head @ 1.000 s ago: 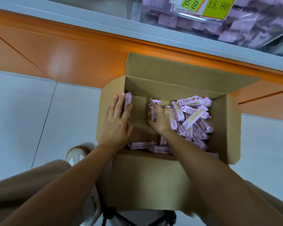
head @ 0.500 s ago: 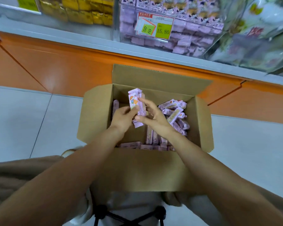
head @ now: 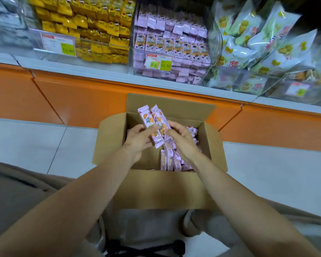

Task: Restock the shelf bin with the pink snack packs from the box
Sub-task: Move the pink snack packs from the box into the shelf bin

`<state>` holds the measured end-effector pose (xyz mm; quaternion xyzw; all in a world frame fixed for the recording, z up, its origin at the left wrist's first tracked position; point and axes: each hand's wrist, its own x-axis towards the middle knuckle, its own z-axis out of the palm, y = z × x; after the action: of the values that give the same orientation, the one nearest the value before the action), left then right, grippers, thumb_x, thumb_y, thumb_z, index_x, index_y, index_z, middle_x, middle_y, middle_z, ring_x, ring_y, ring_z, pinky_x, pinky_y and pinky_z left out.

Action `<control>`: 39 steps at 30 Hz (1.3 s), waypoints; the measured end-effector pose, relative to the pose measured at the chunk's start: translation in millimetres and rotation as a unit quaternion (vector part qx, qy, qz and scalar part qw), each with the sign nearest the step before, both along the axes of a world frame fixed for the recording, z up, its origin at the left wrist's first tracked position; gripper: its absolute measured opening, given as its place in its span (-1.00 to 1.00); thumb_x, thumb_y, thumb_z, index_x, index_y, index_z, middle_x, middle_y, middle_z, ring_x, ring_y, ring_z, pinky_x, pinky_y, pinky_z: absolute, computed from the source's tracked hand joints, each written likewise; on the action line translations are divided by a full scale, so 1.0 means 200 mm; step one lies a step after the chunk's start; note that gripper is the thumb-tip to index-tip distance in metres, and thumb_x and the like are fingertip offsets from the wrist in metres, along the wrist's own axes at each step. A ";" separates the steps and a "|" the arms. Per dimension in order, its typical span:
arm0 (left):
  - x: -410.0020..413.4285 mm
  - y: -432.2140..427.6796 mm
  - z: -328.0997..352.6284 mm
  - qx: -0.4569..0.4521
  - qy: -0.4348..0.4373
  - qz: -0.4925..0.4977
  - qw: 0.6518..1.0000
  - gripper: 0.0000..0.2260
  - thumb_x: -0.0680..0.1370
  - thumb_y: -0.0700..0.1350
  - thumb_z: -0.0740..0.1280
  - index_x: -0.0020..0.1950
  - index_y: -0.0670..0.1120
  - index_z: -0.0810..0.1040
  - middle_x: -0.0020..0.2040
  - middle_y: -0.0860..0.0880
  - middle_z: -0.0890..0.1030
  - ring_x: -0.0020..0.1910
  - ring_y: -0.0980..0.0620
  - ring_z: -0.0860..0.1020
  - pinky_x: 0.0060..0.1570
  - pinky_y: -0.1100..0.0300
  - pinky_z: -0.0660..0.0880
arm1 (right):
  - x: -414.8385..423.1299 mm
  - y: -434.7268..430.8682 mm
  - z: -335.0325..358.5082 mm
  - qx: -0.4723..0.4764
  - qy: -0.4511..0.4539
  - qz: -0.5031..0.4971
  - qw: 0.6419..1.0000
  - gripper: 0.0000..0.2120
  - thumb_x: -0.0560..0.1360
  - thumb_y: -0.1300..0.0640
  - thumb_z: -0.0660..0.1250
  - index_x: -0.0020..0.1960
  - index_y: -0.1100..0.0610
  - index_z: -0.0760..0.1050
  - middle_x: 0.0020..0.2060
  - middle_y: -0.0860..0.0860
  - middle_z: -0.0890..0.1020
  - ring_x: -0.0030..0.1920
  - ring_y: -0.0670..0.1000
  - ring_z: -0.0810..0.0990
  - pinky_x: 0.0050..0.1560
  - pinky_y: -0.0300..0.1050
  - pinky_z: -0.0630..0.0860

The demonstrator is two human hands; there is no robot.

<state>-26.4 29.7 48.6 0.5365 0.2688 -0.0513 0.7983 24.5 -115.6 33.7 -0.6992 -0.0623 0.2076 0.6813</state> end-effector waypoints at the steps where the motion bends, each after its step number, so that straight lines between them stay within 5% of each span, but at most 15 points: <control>1: -0.01 0.01 0.02 0.000 -0.007 -0.002 1.000 -0.82 0.51 -0.10 0.43 0.04 -0.14 0.54 -0.04 -0.12 0.68 -0.13 -0.06 0.65 -0.25 0.27 0.60 | -0.01 0.01 0.02 0.003 -0.001 0.003 1.000 -0.69 0.47 0.17 0.34 0.21 0.14 0.57 0.12 0.16 0.64 0.16 0.17 0.59 0.24 0.08 0.48; 4: -0.04 0.02 0.06 0.011 -0.019 -0.012 1.000 -0.84 0.53 -0.13 0.40 0.08 -0.15 0.58 -0.01 -0.14 0.67 -0.12 -0.06 0.65 -0.19 0.23 0.61 | -0.05 0.02 0.08 0.006 -0.011 -0.015 1.000 -0.70 0.54 0.24 0.32 0.27 0.13 0.49 0.01 0.06 0.63 0.06 0.01 0.59 0.10 -0.17 0.53; 8: -0.07 0.04 0.10 0.019 -0.028 -0.032 0.999 -0.72 0.53 -0.14 0.41 0.20 -0.19 0.57 0.07 -0.15 0.67 -0.01 -0.11 0.66 -0.14 0.18 0.61 | -0.10 0.04 0.13 0.012 -0.023 -0.030 0.999 -0.85 0.52 0.21 0.37 0.09 0.15 0.54 0.03 0.16 0.65 0.06 0.09 0.61 0.15 0.08 0.52; 11: -0.09 0.05 0.11 0.015 -0.032 -0.032 0.999 -0.74 0.50 -0.13 0.44 0.16 -0.16 0.59 0.05 -0.12 0.68 -0.02 -0.07 0.66 -0.17 0.18 0.59 | -0.14 0.04 0.17 0.000 -0.060 -0.017 0.998 -0.88 0.51 0.25 0.37 0.04 0.20 0.56 0.01 0.18 0.66 0.02 0.04 0.61 0.06 -0.10 0.55; 15: -0.10 0.04 0.09 0.003 -0.006 -0.020 1.000 -0.77 0.46 -0.14 0.48 0.09 -0.15 0.62 -0.01 -0.10 0.69 -0.10 -0.02 0.66 -0.16 0.16 0.57 | -0.12 -0.02 0.19 -0.044 -0.071 0.039 0.996 -0.79 0.52 0.21 0.37 0.14 0.24 0.59 0.09 0.22 0.63 0.04 0.01 0.60 0.15 -0.10 0.52; 20: -0.07 -0.01 -0.03 0.023 0.032 -0.047 0.998 -0.72 0.43 -0.23 0.50 0.11 -0.19 0.59 0.03 -0.07 0.67 -0.22 0.13 0.64 -0.38 0.33 0.54 | 0.03 -0.17 0.05 -0.214 -0.039 0.037 0.975 -0.82 0.55 0.17 0.33 0.14 0.16 0.57 -0.02 0.00 0.61 0.04 0.00 0.55 0.00 -0.31 0.47; 24: 0.00 -0.05 -0.19 0.032 0.051 -0.052 0.997 -0.75 0.45 -0.28 0.48 0.10 -0.24 0.56 -0.18 0.27 0.45 -0.30 0.24 0.59 -0.28 0.34 0.55 | 0.18 -0.31 -0.25 -0.370 0.007 0.040 0.928 -0.68 0.53 0.11 0.35 0.26 0.16 0.49 0.15 0.11 0.57 0.13 0.08 0.53 0.17 -0.02 0.48; 28: 0.09 -0.02 -0.41 0.065 0.092 -0.065 0.992 -0.68 0.41 -0.23 0.52 0.13 -0.24 0.59 0.01 0.11 0.65 -0.09 0.04 0.66 0.00 0.14 0.60 | 0.30 -0.35 -0.52 -0.463 0.001 0.026 0.886 -0.35 0.48 0.03 0.39 0.49 0.05 0.22 0.46 0.17 0.21 0.41 0.21 0.29 0.33 0.08 0.35; 32: 0.18 -0.02 -0.59 0.085 0.127 -0.069 0.986 -0.66 0.40 -0.20 0.53 0.13 -0.20 0.60 0.01 -0.12 0.69 -0.08 0.02 0.67 -0.22 0.26 0.59 | 0.40 -0.30 -0.72 -0.531 0.012 0.005 0.847 -0.14 0.44 -0.06 0.41 0.57 -0.03 -0.04 0.54 0.18 -0.17 0.52 0.25 0.02 0.42 0.16 0.21; 35: 0.23 -0.03 -0.66 0.068 0.149 -0.064 0.984 -0.68 0.40 -0.23 0.53 0.12 -0.21 0.58 -0.01 -0.12 0.69 -0.16 0.05 0.68 -0.28 0.23 0.59 | 0.40 -0.23 -0.85 -0.532 -0.014 0.061 0.845 -0.18 0.43 -0.07 0.42 0.54 0.04 0.07 0.52 0.22 0.01 0.49 0.24 0.14 0.39 0.08 0.24; 39: 0.27 -0.02 -0.75 0.075 0.165 -0.068 0.981 -0.65 0.38 -0.22 0.54 0.13 -0.22 0.57 0.00 -0.12 0.69 -0.08 -0.02 0.67 -0.13 0.13 0.61 | 0.38 -0.21 -0.91 -0.552 -0.167 0.051 0.815 -0.21 0.37 -0.21 0.33 0.49 0.10 0.24 0.40 0.24 0.32 0.41 0.30 0.26 0.32 0.18 0.25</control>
<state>26.9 25.5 -102.3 0.5957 0.3628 -0.1734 0.6953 100.7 -158.1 -148.9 -0.9777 -0.0851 0.1216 0.1483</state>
